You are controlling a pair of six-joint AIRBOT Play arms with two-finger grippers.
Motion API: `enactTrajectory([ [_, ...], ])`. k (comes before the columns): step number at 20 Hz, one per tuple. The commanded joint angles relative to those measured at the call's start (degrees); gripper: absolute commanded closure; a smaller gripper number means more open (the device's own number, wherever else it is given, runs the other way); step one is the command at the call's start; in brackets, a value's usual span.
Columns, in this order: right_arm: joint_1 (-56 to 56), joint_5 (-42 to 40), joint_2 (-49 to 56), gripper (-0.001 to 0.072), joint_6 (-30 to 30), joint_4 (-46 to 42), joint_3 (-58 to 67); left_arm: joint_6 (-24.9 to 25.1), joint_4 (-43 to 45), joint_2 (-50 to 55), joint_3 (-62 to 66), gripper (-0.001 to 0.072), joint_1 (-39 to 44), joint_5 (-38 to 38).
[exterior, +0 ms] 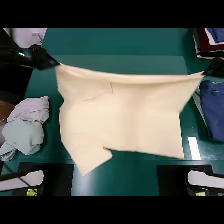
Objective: Fold the shirts.
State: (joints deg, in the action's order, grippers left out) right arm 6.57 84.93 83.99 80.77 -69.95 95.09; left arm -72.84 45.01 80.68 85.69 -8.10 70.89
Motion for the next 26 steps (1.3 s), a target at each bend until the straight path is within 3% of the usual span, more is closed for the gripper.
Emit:
enactTrajectory([
  [1, -4.09, -5.14, 12.50, 0.0695, 1.07, -3.52, 3.19, 2.34, -0.28, 10.62, -0.09, 0.0680, 1.97, -10.86],
  [4, -4.07, -8.46, 18.47, 0.0696, 4.31, -3.06, 10.47, 3.15, -0.81, 14.36, 4.46, 0.0680, 1.99, -15.96],
  [7, -4.07, -10.97, 20.26, 0.0696, 4.31, -3.08, 16.52, 7.21, -0.83, 14.67, 8.48, 0.0680, 1.92, -19.28],
  [11, -4.09, -6.73, 20.06, 0.0696, 4.22, -3.15, 20.94, 8.79, 1.16, 14.64, 13.97, 0.0680, 1.40, -12.68],
  [14, -5.35, -4.52, 17.51, 0.0697, 4.09, -3.34, 13.94, 8.79, 8.13, 14.67, 13.40, 0.0680, 1.40, -3.91],
  [18, -7.65, -9.62, 11.82, 0.0696, 4.07, -3.65, -1.42, 7.06, 15.50, 14.67, 9.07, 0.0681, 1.40, 2.89],
  [26, -9.07, -19.65, 3.54, 0.0693, 4.31, -2.95, -19.37, 5.09, 17.22, 14.67, -0.70, 0.0679, 1.40, 5.66],
])
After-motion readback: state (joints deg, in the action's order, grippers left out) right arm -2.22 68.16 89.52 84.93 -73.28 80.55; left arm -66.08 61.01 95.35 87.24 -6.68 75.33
